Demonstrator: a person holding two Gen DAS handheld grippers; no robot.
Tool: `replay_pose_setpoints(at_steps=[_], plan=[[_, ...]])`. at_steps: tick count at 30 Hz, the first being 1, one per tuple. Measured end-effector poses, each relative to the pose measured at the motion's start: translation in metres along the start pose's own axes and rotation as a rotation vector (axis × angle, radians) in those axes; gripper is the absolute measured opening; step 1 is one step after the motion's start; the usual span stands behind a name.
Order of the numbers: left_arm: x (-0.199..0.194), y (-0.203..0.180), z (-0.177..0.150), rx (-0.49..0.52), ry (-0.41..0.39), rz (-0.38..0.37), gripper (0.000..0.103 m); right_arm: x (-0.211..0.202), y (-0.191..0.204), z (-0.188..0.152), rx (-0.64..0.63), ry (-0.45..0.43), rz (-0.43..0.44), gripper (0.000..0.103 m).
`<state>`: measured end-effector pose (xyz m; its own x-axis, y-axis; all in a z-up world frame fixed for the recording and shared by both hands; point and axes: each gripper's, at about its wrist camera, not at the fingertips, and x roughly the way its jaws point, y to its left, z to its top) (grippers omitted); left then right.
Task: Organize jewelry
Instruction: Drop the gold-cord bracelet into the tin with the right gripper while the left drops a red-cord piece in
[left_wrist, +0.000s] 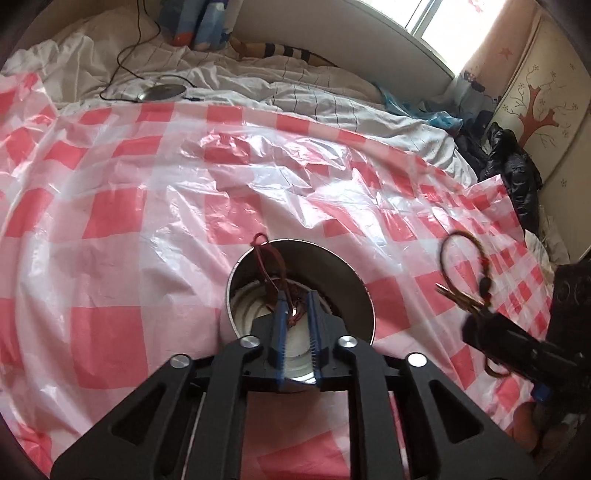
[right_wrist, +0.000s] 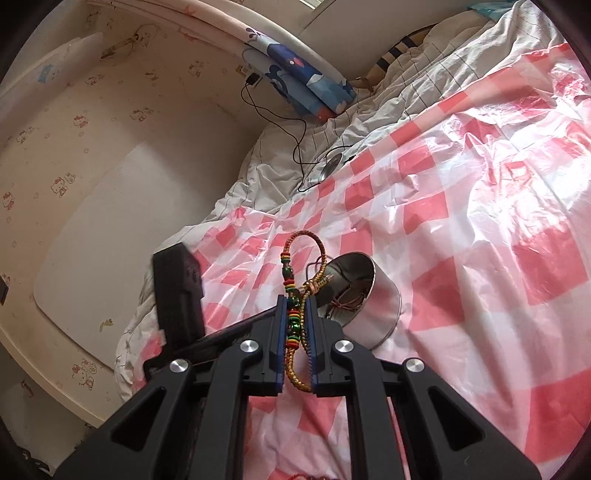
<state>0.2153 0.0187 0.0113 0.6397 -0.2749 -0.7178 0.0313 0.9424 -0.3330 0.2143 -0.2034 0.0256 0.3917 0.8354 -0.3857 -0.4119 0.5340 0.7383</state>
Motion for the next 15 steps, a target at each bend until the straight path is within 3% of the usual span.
replay_pose_setpoints(at_steps=[1, 2, 3, 8, 10, 11, 12, 15], plan=[[-0.011, 0.002, -0.002, -0.002, -0.031, 0.019, 0.039, 0.010, 0.001, 0.004, -0.012, 0.008, -0.015, 0.011], [-0.026, 0.007, -0.006, -0.015, -0.074, 0.034, 0.056, 0.019, 0.002, 0.007, -0.027, 0.019, -0.031, 0.011], [-0.038, 0.010, -0.011, -0.030, -0.107, 0.057, 0.063, 0.031, 0.005, 0.011, -0.052, 0.034, -0.058, 0.011], [-0.081, 0.033, -0.044, -0.122, -0.144, 0.052, 0.069, 0.088, 0.018, 0.010, -0.201, 0.153, -0.244, 0.011], [-0.096, 0.043, -0.060, -0.191, -0.160, 0.044, 0.075, 0.109, 0.021, 0.005, -0.270, 0.237, -0.357, 0.023], [-0.099, 0.046, -0.066, -0.218, -0.160, 0.031, 0.076, 0.113, 0.023, 0.003, -0.301, 0.256, -0.382, 0.033], [-0.102, 0.048, -0.073, -0.244, -0.156, 0.023, 0.077, 0.114, 0.025, 0.001, -0.325, 0.257, -0.400, 0.036], [-0.107, 0.050, -0.092, -0.312, -0.143, 0.026, 0.080, 0.112, 0.031, 0.003, -0.342, 0.234, -0.400, 0.038]])
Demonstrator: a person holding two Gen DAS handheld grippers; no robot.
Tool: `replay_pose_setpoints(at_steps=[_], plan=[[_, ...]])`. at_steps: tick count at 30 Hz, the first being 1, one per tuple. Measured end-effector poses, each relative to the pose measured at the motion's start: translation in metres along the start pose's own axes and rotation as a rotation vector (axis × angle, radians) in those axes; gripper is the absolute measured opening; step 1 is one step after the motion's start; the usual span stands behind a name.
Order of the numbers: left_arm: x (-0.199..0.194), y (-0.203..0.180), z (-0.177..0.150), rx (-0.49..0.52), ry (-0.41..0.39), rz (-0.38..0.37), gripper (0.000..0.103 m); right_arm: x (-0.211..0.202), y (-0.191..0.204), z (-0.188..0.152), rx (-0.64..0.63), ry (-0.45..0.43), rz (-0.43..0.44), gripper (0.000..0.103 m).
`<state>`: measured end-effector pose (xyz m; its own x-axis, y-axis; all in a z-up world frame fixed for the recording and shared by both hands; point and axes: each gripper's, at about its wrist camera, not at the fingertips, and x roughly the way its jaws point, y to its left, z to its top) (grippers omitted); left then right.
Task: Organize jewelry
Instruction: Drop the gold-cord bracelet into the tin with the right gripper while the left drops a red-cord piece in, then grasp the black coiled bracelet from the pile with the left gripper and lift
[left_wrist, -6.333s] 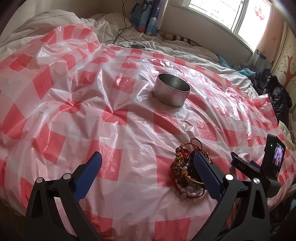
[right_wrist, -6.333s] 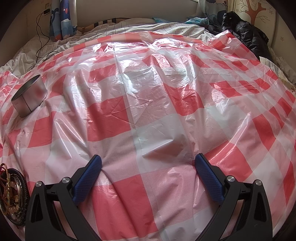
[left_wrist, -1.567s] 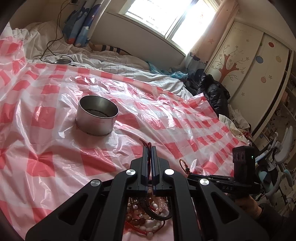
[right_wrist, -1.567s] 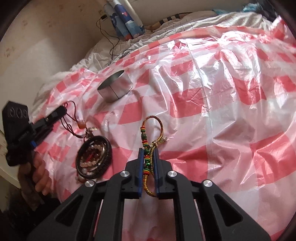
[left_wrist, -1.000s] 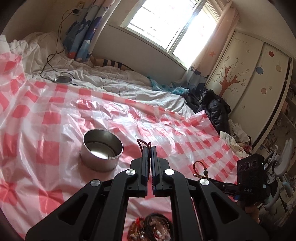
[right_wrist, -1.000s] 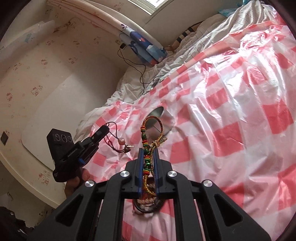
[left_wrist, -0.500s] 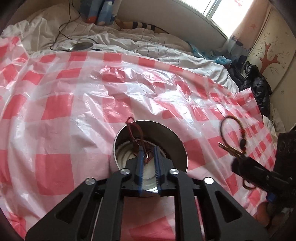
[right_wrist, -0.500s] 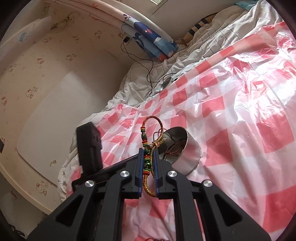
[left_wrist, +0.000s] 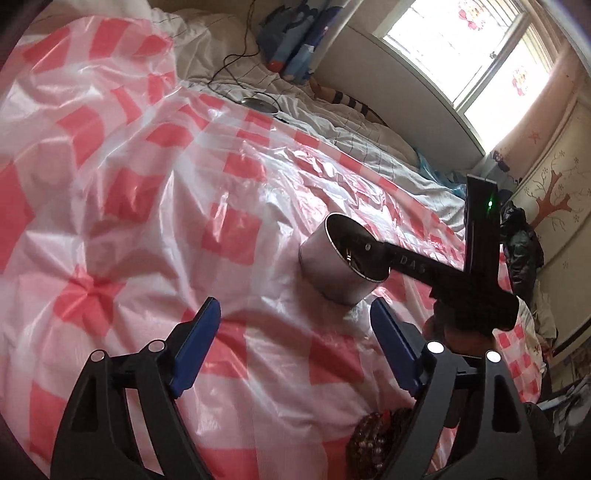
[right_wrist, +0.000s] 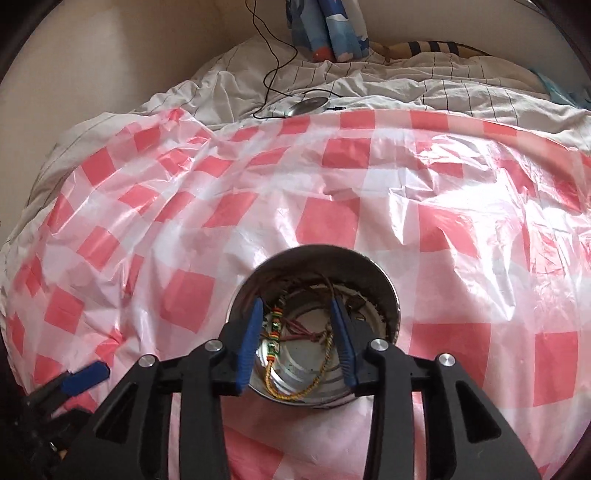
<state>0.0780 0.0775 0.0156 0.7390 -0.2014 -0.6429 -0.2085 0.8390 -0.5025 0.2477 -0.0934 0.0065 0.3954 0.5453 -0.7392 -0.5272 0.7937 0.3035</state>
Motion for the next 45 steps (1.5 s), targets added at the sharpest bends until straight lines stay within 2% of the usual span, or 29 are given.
replay_pose_setpoints(at_steps=[2, 5, 7, 8, 11, 14, 16, 18, 20, 24, 27, 31, 34, 36, 37, 41, 45], plan=[[-0.002, -0.003, -0.009, -0.015, 0.015, -0.026, 0.081, 0.006, 0.004, 0.007, -0.005, 0.003, -0.018, 0.038], [-0.009, -0.017, -0.019, 0.049, 0.011, -0.043, 0.083, 0.016, 0.014, 0.018, -0.052, 0.044, -0.060, 0.038], [-0.015, -0.022, -0.021, 0.086, -0.003, -0.030, 0.085, -0.001, 0.016, 0.019, -0.051, 0.002, -0.039, 0.039], [-0.017, -0.023, -0.023, 0.092, 0.005, -0.037, 0.086, -0.014, 0.016, 0.014, -0.043, -0.027, -0.029, 0.043], [-0.024, -0.024, -0.033, 0.098, 0.036, -0.055, 0.086, -0.062, 0.011, -0.019, -0.020, -0.103, 0.005, 0.066], [-0.025, -0.027, -0.046, 0.097, 0.073, -0.069, 0.087, -0.107, -0.002, -0.076, -0.002, -0.122, 0.000, 0.067], [-0.022, -0.022, -0.054, 0.045, 0.111, -0.100, 0.087, -0.128, -0.015, -0.110, 0.036, -0.112, -0.006, 0.067], [-0.018, -0.019, -0.058, -0.009, 0.144, -0.121, 0.087, -0.140, -0.030, -0.139, 0.091, -0.079, 0.002, 0.062], [-0.014, -0.022, -0.061, -0.015, 0.167, -0.148, 0.087, -0.153, -0.044, -0.162, 0.160, -0.077, 0.018, 0.060], [-0.007, -0.046, -0.076, 0.081, 0.213, -0.158, 0.087, -0.169, -0.052, -0.196, 0.227, -0.113, 0.016, 0.060], [-0.003, -0.073, -0.094, 0.263, 0.210, -0.053, 0.087, -0.177, -0.063, -0.207, 0.294, -0.147, 0.021, 0.060], [-0.001, -0.092, -0.102, 0.376, 0.195, -0.006, 0.086, -0.183, -0.072, -0.214, 0.340, -0.167, 0.026, 0.060], [0.001, -0.099, -0.107, 0.417, 0.206, 0.012, 0.075, -0.179, -0.072, -0.219, 0.342, -0.150, 0.031, 0.062], [0.005, -0.102, -0.109, 0.435, 0.219, 0.013, 0.058, -0.181, -0.077, -0.220, 0.361, -0.163, 0.035, 0.063], [0.006, -0.102, -0.109, 0.439, 0.221, 0.017, 0.054, -0.181, -0.078, -0.221, 0.366, -0.166, 0.038, 0.064], [0.011, -0.097, -0.107, 0.417, 0.231, 0.013, 0.025, -0.180, -0.080, -0.222, 0.372, -0.163, 0.042, 0.065], [0.011, -0.096, -0.107, 0.406, 0.233, -0.014, 0.015, -0.179, -0.080, -0.222, 0.376, -0.158, 0.046, 0.067]])
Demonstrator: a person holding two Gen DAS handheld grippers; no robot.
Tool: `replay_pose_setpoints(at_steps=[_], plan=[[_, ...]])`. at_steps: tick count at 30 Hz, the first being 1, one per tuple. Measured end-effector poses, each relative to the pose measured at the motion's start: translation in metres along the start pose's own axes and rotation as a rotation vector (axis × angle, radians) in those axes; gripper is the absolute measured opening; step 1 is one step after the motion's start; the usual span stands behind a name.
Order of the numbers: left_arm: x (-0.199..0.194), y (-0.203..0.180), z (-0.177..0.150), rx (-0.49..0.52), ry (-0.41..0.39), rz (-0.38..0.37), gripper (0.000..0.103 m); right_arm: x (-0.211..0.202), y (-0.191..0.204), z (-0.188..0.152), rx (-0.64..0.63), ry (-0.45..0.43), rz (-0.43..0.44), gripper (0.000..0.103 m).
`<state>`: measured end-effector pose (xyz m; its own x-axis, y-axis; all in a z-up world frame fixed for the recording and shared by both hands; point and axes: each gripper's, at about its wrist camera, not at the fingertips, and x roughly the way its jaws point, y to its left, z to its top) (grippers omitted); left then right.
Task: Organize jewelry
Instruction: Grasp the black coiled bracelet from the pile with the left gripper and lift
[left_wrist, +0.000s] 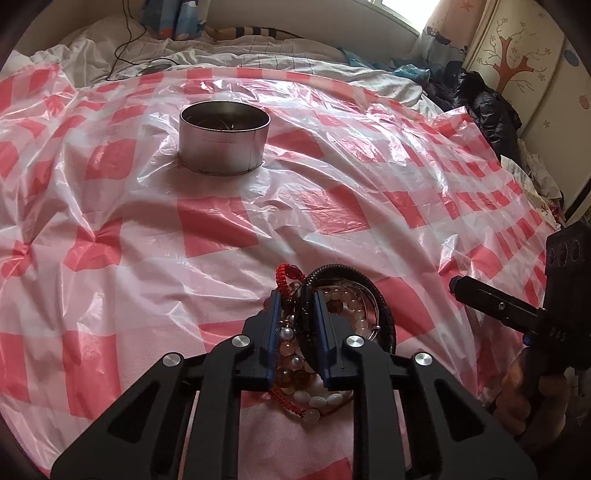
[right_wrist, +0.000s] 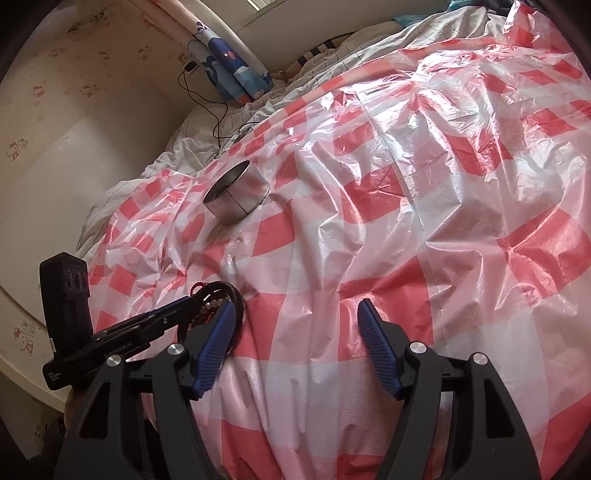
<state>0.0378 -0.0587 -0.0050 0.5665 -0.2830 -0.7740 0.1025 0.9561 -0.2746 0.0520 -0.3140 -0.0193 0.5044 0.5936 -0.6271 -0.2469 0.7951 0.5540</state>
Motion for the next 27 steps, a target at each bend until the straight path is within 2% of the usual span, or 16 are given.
replay_pose_setpoints(at_steps=[1, 2, 5, 9, 13, 16, 18, 21, 23, 27], plan=[[0.000, 0.000, 0.000, 0.000, -0.002, -0.008, 0.015, 0.000, 0.000, 0.000, 0.000, 0.001, -0.001, 0.067], [-0.002, 0.000, 0.000, -0.002, -0.013, -0.023, 0.009, 0.000, 0.000, 0.000, 0.000, 0.001, -0.003, 0.067], [-0.011, 0.004, 0.002, -0.023, -0.056, -0.059, 0.009, 0.000, 0.001, 0.000, -0.002, -0.002, -0.006, 0.067], [-0.027, 0.027, 0.004, -0.127, -0.133, -0.117, 0.009, -0.001, 0.005, -0.001, -0.022, 0.000, -0.012, 0.067], [-0.038, 0.057, 0.004, -0.257, -0.196, -0.159, 0.009, 0.004, 0.030, 0.000, -0.156, 0.021, -0.009, 0.067], [-0.039, 0.069, 0.004, -0.315, -0.209, -0.169, 0.009, 0.016, 0.050, -0.002, -0.257, 0.081, 0.034, 0.065], [-0.039, 0.071, 0.004, -0.326, -0.212, -0.173, 0.009, 0.027, 0.058, 0.000, -0.282, 0.133, 0.081, 0.049], [-0.038, 0.070, 0.005, -0.319, -0.215, -0.174, 0.009, 0.044, 0.057, 0.005, -0.247, 0.194, 0.127, 0.034], [-0.038, 0.070, 0.005, -0.317, -0.213, -0.177, 0.009, 0.053, 0.053, 0.009, -0.201, 0.216, 0.170, 0.033], [-0.038, 0.072, 0.004, -0.322, -0.212, -0.178, 0.009, 0.071, 0.060, 0.013, -0.198, 0.255, 0.191, 0.027]])
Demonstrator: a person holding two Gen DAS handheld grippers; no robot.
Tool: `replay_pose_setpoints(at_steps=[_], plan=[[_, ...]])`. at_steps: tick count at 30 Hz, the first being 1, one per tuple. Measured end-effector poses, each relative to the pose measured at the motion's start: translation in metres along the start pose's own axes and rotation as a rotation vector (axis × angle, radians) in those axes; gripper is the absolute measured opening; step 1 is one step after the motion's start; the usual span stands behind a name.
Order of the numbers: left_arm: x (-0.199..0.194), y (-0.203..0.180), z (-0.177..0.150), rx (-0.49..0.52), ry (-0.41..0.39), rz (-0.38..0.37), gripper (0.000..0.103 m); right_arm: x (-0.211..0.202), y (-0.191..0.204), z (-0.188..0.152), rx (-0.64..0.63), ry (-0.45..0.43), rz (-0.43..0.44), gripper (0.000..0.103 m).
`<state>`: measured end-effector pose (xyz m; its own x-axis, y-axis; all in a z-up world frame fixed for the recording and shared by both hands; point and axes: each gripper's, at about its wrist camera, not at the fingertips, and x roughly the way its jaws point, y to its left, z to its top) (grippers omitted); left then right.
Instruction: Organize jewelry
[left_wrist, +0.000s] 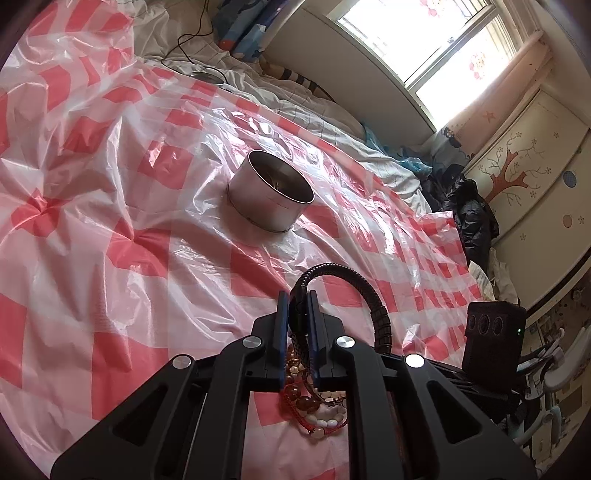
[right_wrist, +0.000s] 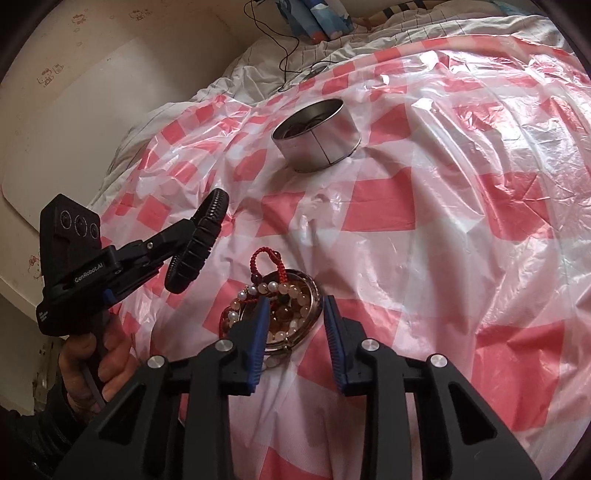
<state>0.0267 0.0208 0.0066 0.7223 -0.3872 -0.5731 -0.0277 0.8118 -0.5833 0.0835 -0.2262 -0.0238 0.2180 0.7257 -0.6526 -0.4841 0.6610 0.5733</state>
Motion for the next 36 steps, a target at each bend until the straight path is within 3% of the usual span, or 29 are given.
replay_pose_setpoints(at_steps=[4, 9, 13, 16, 19, 23, 24, 26, 27, 29, 36], plan=[[-0.001, 0.002, 0.000, -0.010, -0.003, -0.001, 0.009, 0.011, 0.003, 0.003, -0.032, 0.043, -0.080, 0.013], [-0.003, 0.006, 0.000, -0.028, -0.009, 0.000, 0.009, -0.005, 0.013, 0.002, -0.075, -0.028, -0.108, 0.006], [-0.004, 0.010, 0.000, -0.044, -0.014, -0.001, 0.009, -0.028, 0.025, 0.001, -0.090, -0.114, -0.095, 0.006], [-0.005, 0.013, 0.000, -0.058, -0.015, -0.002, 0.009, -0.052, 0.032, -0.001, -0.089, -0.196, -0.025, 0.006], [-0.005, 0.014, 0.000, -0.063, -0.015, -0.001, 0.009, -0.062, 0.035, 0.002, -0.082, -0.220, -0.010, 0.006], [-0.004, 0.015, 0.001, -0.066, -0.014, -0.001, 0.009, -0.078, 0.029, 0.000, -0.036, -0.283, 0.131, 0.005], [-0.004, 0.015, 0.001, -0.068, -0.013, -0.001, 0.009, -0.081, 0.030, 0.000, -0.038, -0.290, 0.107, 0.005], [-0.003, 0.016, 0.001, -0.067, -0.009, 0.000, 0.009, -0.074, 0.029, 0.001, -0.068, -0.251, -0.030, 0.005], [-0.003, 0.017, 0.000, -0.066, -0.009, 0.000, 0.009, -0.070, 0.024, 0.001, -0.054, -0.239, -0.038, 0.005], [-0.003, 0.017, 0.000, -0.065, -0.011, -0.001, 0.009, -0.069, 0.010, -0.002, 0.008, -0.240, 0.012, 0.005], [-0.001, 0.014, -0.001, -0.052, -0.002, -0.002, 0.009, -0.076, -0.005, -0.008, 0.062, -0.270, 0.052, 0.005]])
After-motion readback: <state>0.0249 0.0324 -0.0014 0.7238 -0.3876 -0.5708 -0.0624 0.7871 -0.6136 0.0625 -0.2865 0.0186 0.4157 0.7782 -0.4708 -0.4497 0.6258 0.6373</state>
